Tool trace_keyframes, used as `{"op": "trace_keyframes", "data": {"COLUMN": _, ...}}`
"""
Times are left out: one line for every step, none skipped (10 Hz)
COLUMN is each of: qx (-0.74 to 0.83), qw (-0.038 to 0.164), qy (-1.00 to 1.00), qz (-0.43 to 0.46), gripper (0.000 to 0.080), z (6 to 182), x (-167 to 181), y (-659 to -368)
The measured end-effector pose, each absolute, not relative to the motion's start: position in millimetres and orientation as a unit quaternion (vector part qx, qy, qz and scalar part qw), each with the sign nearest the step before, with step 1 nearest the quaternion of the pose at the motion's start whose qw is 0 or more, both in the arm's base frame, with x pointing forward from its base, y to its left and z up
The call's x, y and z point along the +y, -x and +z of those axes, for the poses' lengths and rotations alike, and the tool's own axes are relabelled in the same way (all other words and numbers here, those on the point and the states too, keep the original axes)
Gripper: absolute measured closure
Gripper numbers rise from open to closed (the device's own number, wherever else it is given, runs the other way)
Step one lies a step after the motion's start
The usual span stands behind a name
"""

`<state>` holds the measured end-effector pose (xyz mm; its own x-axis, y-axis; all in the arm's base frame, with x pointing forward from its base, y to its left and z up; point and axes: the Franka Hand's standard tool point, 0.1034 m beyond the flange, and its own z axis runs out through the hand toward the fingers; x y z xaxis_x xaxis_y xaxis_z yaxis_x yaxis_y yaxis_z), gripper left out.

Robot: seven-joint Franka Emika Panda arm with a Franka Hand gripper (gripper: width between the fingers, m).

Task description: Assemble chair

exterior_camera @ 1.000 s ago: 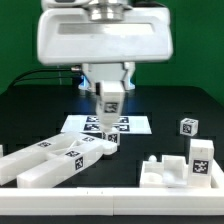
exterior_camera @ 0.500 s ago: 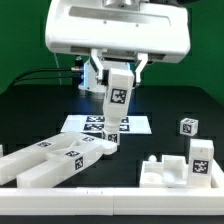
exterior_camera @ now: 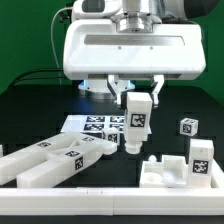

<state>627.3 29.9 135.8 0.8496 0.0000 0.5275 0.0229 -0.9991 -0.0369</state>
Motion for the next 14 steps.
{"op": "trace_keyframes", "data": {"qx": 0.0, "qw": 0.032, "qy": 0.962, "qz": -0.27, "gripper": 0.0515, "z": 139.2, "x": 48, "y": -628}}
{"op": "trace_keyframes", "data": {"qx": -0.009, "qw": 0.022, "qy": 0.963, "qz": -0.27, "gripper": 0.0515, "z": 137.0, "x": 40, "y": -627}}
{"op": "trace_keyframes", "data": {"qx": -0.001, "qw": 0.022, "qy": 0.963, "qz": -0.269, "gripper": 0.0515, "z": 136.0, "x": 36, "y": -627}}
{"op": "trace_keyframes", "data": {"qx": -0.003, "qw": 0.02, "qy": 0.962, "qz": -0.272, "gripper": 0.0515, "z": 134.7, "x": 37, "y": -627}}
{"op": "trace_keyframes", "data": {"qx": 0.0, "qw": 0.008, "qy": 0.958, "qz": -0.286, "gripper": 0.0515, "z": 128.1, "x": 32, "y": -628}}
{"op": "trace_keyframes", "data": {"qx": -0.002, "qw": 0.001, "qy": 0.957, "qz": -0.291, "gripper": 0.0515, "z": 117.1, "x": 29, "y": -629}}
{"op": "trace_keyframes", "data": {"qx": -0.003, "qw": -0.003, "qy": 0.955, "qz": -0.296, "gripper": 0.0515, "z": 108.9, "x": 26, "y": -632}}
{"op": "trace_keyframes", "data": {"qx": 0.0, "qw": -0.001, "qy": 0.955, "qz": -0.296, "gripper": 0.0515, "z": 102.3, "x": 29, "y": -630}}
{"op": "trace_keyframes", "data": {"qx": 0.0, "qw": 0.0, "qy": 0.956, "qz": -0.294, "gripper": 0.0515, "z": 100.8, "x": 31, "y": -629}}
{"op": "trace_keyframes", "data": {"qx": 0.0, "qw": -0.001, "qy": 0.956, "qz": -0.293, "gripper": 0.0515, "z": 99.8, "x": 31, "y": -629}}
{"op": "trace_keyframes", "data": {"qx": 0.0, "qw": 0.0, "qy": 0.957, "qz": -0.291, "gripper": 0.0515, "z": 97.0, "x": 33, "y": -627}}
{"op": "trace_keyframes", "data": {"qx": -0.001, "qw": 0.001, "qy": 0.957, "qz": -0.289, "gripper": 0.0515, "z": 94.4, "x": 35, "y": -626}}
{"op": "trace_keyframes", "data": {"qx": -0.001, "qw": 0.001, "qy": 0.957, "qz": -0.289, "gripper": 0.0515, "z": 92.5, "x": 36, "y": -626}}
{"op": "trace_keyframes", "data": {"qx": -0.002, "qw": 0.001, "qy": 0.957, "qz": -0.289, "gripper": 0.0515, "z": 92.1, "x": 37, "y": -626}}
